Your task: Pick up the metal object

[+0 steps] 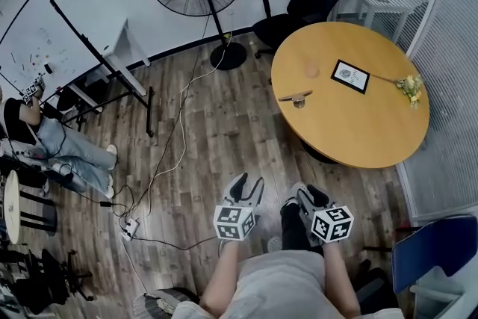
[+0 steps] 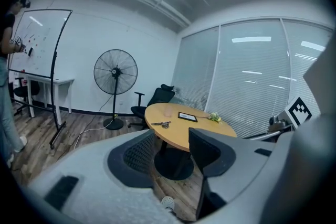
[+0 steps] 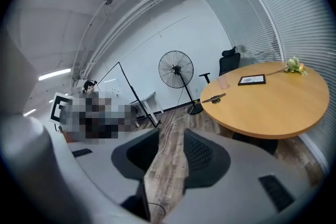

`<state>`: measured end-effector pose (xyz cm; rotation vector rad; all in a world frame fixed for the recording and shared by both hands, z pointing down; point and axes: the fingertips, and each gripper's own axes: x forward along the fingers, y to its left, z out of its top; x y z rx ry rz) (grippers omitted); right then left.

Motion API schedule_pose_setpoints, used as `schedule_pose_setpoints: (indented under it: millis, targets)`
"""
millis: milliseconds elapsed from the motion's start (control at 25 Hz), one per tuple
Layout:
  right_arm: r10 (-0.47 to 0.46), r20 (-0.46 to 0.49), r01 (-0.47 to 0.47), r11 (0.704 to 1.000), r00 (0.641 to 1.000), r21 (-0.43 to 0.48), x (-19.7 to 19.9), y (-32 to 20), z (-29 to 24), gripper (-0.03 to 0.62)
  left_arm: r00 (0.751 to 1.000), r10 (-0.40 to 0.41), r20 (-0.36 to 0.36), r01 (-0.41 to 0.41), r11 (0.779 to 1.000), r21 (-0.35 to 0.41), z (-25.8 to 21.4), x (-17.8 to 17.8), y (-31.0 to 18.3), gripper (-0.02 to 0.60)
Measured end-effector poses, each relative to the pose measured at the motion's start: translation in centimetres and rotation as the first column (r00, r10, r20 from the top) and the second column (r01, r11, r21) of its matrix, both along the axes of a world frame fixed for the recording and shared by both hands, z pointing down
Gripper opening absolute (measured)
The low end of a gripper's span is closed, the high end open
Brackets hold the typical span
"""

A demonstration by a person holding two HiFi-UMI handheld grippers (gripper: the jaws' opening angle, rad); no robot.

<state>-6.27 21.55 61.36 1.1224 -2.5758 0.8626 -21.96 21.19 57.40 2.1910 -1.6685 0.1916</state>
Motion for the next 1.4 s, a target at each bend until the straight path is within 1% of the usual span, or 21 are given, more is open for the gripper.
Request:
schedule_pose_setpoints:
  millis: [120,200,360,600,840,920,1120,1400]
  targets:
    - [0.007,0.034,-0.006,0.999,0.999,-0.034,-0.5,-2.6,0.2,0.129,0.999,-0.021,-0.024,0.022,1.0,0.006,0.2,-0.7,-2.2,0.178]
    - [-0.001,0.02,0.002,0.999,1.0,-0.046,-0.9,-4.4,0.4,0.13,1.0,-0.022,-0.015,0.022,1.0,-0.011,0.7,-1.0,-4.0,0.178]
    - [-0.008,0.012,0.009,0.998,1.0,-0.057,-1.2,-8.0,0.3,0.137,1.0,-0.004,0.002,0.004,0.999,-0.045,1.3,-0.9,-7.7,0.178]
    - [-0.01,0.019,0.011,0.997,1.0,-0.08,-1.0,-13.6,0.0,0.137,1.0,0.031,0.004,-0.031,0.997,-0.065,1.0,0.2,-13.9,0.178]
    - [0.017,0.041,-0.014,0.997,0.999,-0.073,0.0,-19.8,-0.8,0.137,0.994,0.099,0.039,-0.095,0.992,-0.082,0.9,2.1,-19.8,0.178]
    - [0.025,0.039,-0.022,0.997,0.999,-0.069,0.3,-21.9,-0.9,0.153,0.992,0.117,0.048,-0.112,0.99,-0.087,1.0,2.7,-21.8,0.178]
    - [0.019,0.0,-0.019,0.998,1.0,-0.059,1.4,-26.5,-0.9,0.153,0.992,0.121,0.045,-0.115,0.987,-0.108,1.4,3.8,-26.1,0.178]
    - [-0.001,-0.027,-0.001,0.999,1.0,-0.054,2.2,-31.6,0.0,0.158,0.99,0.126,0.063,-0.117,0.984,-0.137,2.8,4.8,-31.2,0.178]
